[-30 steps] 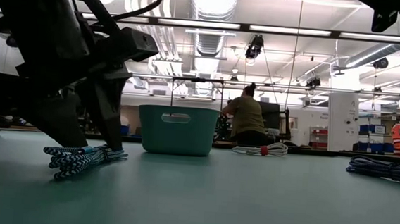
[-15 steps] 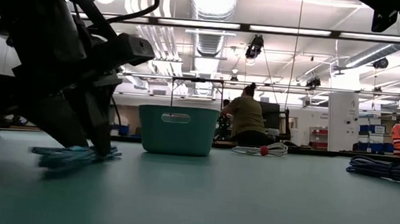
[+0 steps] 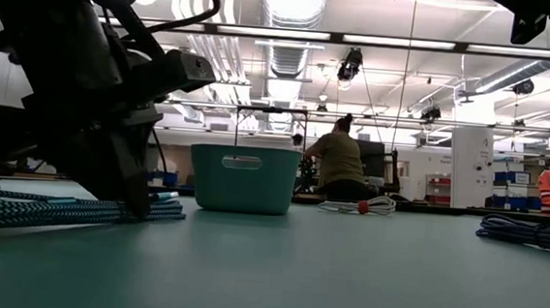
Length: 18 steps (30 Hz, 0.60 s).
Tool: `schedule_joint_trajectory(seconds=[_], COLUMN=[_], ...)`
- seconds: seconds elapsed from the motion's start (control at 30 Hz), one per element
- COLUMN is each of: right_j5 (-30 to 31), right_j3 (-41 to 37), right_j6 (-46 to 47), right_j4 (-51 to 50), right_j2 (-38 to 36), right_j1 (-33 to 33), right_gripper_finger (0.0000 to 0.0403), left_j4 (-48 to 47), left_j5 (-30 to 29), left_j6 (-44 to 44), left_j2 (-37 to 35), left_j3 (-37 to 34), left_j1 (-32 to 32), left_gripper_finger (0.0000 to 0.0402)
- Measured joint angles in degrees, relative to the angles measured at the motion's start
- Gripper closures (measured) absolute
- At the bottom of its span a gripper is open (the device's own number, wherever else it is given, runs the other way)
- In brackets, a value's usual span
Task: Pick and place USB-C Cables
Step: Put the blue white charger cable into the bin
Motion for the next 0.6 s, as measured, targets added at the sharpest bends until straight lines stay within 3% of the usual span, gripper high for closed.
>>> schedule_joint_trajectory(seconds=[0.2,0.33,0.6], right_j5=[0.0,0.0,0.0], right_j3=[0.0,0.0,0.0], right_j6=[0.0,0.0,-0.4], right_j4=[0.0,0.0,0.0], right_j2=[0.0,0.0,0.0], right_j1=[0.0,0.0,0.0], right_gripper_finger=[0.0376,0.0376,0.0376], left_j4=[0.2,-0.2,0.3], left_j5=[-0.7,-5.1,-9.5], left_j6=[0.2,1.8,12.4], left_j2=[-1.0,-1.9,-2.8], left_j3=[0.0,-0.1,2.2], left_j1=[0.0,0.2,0.1], left_gripper_finger=[0.0384,0.0385,0.0386])
